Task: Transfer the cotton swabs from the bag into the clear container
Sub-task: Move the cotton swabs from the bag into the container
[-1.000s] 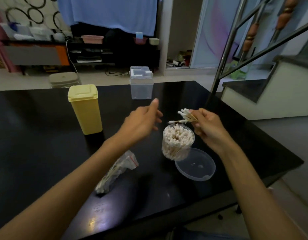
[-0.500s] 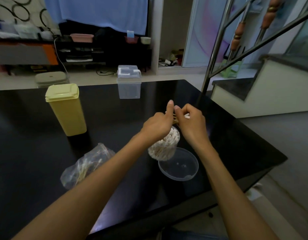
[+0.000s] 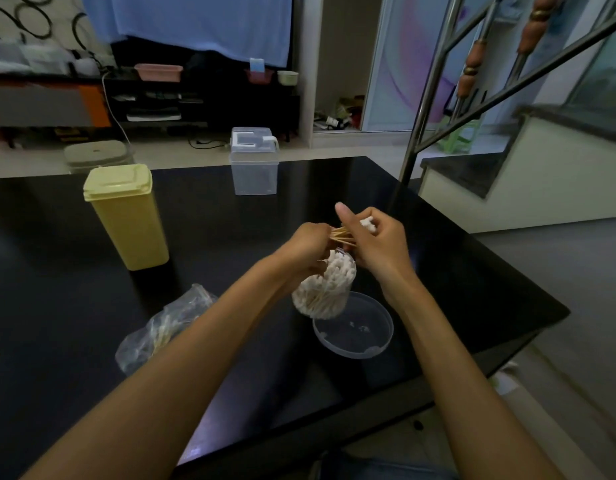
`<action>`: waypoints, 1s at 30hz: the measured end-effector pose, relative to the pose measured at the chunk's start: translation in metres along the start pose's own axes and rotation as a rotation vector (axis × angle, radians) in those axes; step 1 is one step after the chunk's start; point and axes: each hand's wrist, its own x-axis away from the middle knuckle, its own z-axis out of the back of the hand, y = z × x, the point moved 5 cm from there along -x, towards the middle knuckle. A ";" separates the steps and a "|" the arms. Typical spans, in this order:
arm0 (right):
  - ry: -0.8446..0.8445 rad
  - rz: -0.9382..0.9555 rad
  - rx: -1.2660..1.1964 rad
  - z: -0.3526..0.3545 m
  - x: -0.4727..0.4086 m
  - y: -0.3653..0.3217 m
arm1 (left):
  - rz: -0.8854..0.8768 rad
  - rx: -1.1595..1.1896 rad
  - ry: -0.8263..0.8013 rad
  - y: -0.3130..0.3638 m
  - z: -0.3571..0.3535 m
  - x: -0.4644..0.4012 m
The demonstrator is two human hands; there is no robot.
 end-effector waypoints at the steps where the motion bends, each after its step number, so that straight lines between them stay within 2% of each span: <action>1: 0.035 0.055 0.015 0.001 0.000 -0.002 | 0.005 0.011 -0.018 0.001 -0.001 0.002; 4: 0.172 0.202 0.083 0.005 0.001 -0.009 | 0.000 -0.082 -0.017 0.001 -0.002 0.004; 6: 0.254 0.219 0.146 0.009 0.002 -0.009 | -0.088 -0.231 0.014 0.002 -0.004 0.003; 9: 0.292 0.103 0.239 0.012 0.001 -0.003 | -0.361 -0.538 0.151 0.009 -0.010 0.008; 11: 0.230 -0.017 0.205 0.010 -0.003 0.003 | -0.488 -0.655 0.241 0.011 -0.010 0.012; 13: 0.104 -0.113 0.075 0.006 -0.004 0.004 | -0.438 -0.525 0.200 0.008 -0.005 0.006; 15: -0.040 -0.128 -0.069 0.003 0.000 0.000 | -0.278 -0.288 0.122 0.004 0.003 -0.002; 17: -0.168 -0.046 -0.101 0.002 0.004 -0.008 | -0.094 -0.110 0.041 -0.001 0.010 -0.005; 20: -0.228 0.104 -0.026 0.002 0.007 -0.016 | 0.034 0.030 -0.149 -0.004 0.011 -0.002; 22: -0.200 0.171 0.033 0.001 0.007 -0.019 | 0.057 0.019 -0.226 -0.005 0.009 0.002; 24: -0.177 0.198 0.067 -0.001 0.006 -0.019 | 0.035 -0.069 -0.218 -0.005 0.008 0.007; 27: -0.172 0.194 0.048 -0.003 0.005 -0.015 | -0.064 -0.158 -0.149 0.001 0.004 0.009; 30: -0.106 0.187 0.055 0.000 0.002 -0.010 | -0.165 -0.286 -0.002 0.005 0.002 0.003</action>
